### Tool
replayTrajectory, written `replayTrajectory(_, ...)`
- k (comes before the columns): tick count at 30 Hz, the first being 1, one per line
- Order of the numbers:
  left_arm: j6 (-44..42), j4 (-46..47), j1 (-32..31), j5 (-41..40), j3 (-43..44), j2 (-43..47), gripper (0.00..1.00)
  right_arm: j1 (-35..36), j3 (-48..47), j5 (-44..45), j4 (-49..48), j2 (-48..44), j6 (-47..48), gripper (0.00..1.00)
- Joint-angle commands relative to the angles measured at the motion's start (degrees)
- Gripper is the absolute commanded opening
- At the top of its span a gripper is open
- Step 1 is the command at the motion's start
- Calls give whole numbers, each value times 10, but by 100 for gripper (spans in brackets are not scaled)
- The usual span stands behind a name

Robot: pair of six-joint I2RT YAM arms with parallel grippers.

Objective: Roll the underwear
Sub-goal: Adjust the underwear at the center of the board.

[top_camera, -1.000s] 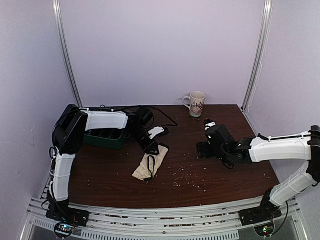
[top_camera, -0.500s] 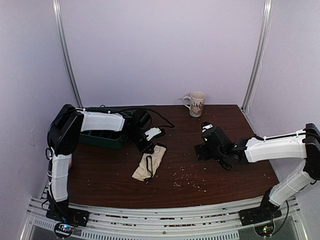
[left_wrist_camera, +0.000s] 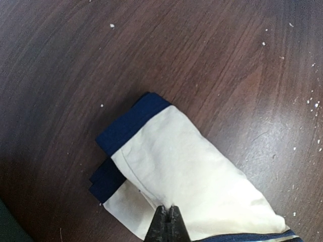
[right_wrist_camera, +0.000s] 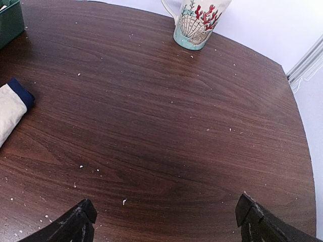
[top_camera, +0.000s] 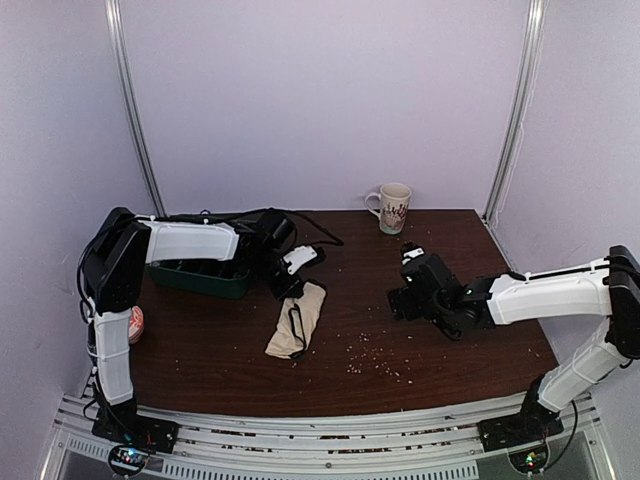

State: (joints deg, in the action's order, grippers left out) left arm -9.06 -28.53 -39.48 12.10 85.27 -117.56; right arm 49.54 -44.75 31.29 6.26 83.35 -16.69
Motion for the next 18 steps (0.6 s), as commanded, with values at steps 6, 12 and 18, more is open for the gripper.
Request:
replayTrajectory(6,-13,18,15,-56,-45,24,0,5,-18,18,1,17,2,100)
replayTrajectory(12,-19,16,15,-70,-62,12,0,9,-25,19,3,28,3,100)
replayTrajectory(18,-28,15,15,-65,-54,35,26,17,-35,5,6,34,23,100)
